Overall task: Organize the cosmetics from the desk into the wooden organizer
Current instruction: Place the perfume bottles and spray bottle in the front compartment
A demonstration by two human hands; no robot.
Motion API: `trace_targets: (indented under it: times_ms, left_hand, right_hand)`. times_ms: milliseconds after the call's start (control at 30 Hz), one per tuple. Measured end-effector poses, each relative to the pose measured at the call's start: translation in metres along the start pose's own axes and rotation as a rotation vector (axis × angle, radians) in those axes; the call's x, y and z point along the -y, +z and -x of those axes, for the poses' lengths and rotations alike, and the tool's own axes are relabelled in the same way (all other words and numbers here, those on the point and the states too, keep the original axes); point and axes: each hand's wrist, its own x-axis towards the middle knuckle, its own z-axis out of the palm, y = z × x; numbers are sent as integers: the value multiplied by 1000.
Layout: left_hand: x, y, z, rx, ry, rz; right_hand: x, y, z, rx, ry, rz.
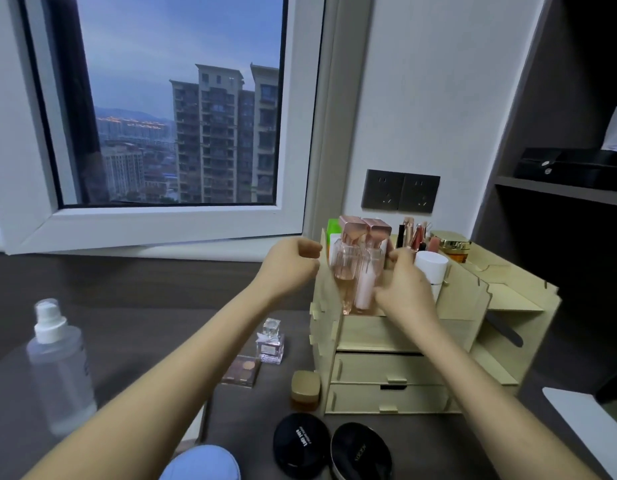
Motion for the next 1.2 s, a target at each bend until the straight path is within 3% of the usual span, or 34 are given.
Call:
trace_targets:
  times_ms: [67, 133, 233, 367, 467, 567, 633, 733, 800, 1000, 1100, 1200]
  left_hand:
    - [2, -20, 16, -39, 16, -17]
    - [9, -42, 35, -86, 35, -53]
    - [26, -79, 67, -280, 122, -149]
    - [68, -137, 120, -768, 275, -229]
    - [112, -167, 157, -942, 143, -334]
    - [154, -177, 171, -800, -146, -374]
    - [170, -179, 170, -653, -317, -257]
    - [185, -176, 163, -458, -380, -79]
    - [193, -170, 156, -440, -400, -42]
    - [192, -161, 145, -621, -373, -172]
    - [156, -149, 138, -582, -268, -42]
    - [99, -129, 131, -440, -130, 171]
  right_hand:
    - [17, -7, 26, -234, -188, -19]
    - [39, -5, 53, -284, -363, -137]
    - [66, 20, 83, -45, -490, -273]
    - [89, 70, 108, 301, -458, -383]
    - [104, 100, 120, 460, -384, -462]
    - [116, 121, 129, 535, -340, -482]
    - [120, 129, 135, 567, -328, -480]
    - [120, 136, 142, 588, -309, -480]
    - [116, 137, 146, 588, -292, -476]
    - [97, 128, 151, 579, -230, -456]
    - [99, 114, 149, 545, -240, -460]
    - [109, 86, 146, 413, -290, -421]
